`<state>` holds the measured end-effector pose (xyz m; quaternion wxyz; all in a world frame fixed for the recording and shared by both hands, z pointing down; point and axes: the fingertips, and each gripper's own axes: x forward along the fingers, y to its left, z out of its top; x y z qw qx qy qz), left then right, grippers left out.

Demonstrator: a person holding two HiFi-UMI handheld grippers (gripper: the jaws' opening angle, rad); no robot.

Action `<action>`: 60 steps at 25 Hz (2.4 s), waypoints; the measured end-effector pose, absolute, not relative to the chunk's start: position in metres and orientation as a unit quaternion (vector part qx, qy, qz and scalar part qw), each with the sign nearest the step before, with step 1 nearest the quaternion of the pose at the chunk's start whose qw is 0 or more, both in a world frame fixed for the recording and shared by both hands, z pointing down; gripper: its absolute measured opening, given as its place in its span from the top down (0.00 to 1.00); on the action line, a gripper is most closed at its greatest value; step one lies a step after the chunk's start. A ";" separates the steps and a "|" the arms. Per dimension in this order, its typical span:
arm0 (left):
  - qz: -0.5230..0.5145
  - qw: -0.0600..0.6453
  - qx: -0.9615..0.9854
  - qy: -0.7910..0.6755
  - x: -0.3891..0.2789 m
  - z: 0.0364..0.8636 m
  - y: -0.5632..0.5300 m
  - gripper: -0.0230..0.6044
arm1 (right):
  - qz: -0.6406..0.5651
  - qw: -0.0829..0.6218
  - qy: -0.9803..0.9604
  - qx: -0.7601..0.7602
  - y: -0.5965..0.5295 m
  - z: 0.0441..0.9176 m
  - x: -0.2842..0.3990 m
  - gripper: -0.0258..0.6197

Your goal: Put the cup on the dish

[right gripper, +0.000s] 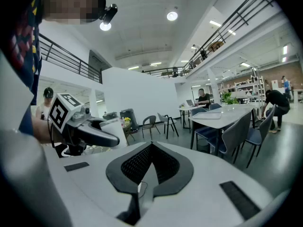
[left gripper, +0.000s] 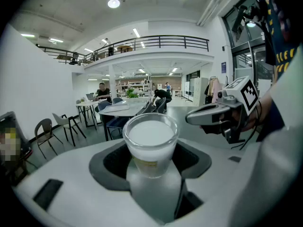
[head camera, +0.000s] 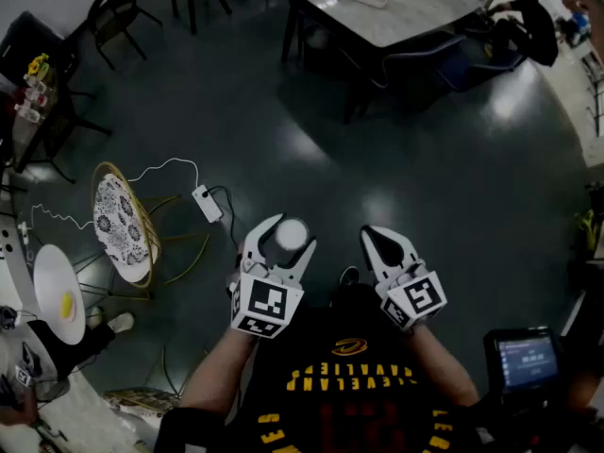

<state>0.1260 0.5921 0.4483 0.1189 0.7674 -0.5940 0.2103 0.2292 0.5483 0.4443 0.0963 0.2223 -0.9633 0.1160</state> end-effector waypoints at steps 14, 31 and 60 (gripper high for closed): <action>0.209 0.155 0.784 -0.564 0.261 0.404 0.597 0.55 | 0.059 0.081 -0.988 0.117 0.601 0.426 0.312 0.71; 0.227 0.165 0.807 -0.520 0.258 0.388 0.539 0.55 | 0.005 0.059 -0.988 0.146 0.562 0.406 0.257 0.53; 0.103 0.140 0.849 -0.499 0.190 0.373 0.522 0.55 | 0.028 0.022 -0.978 0.207 0.541 0.391 0.167 0.58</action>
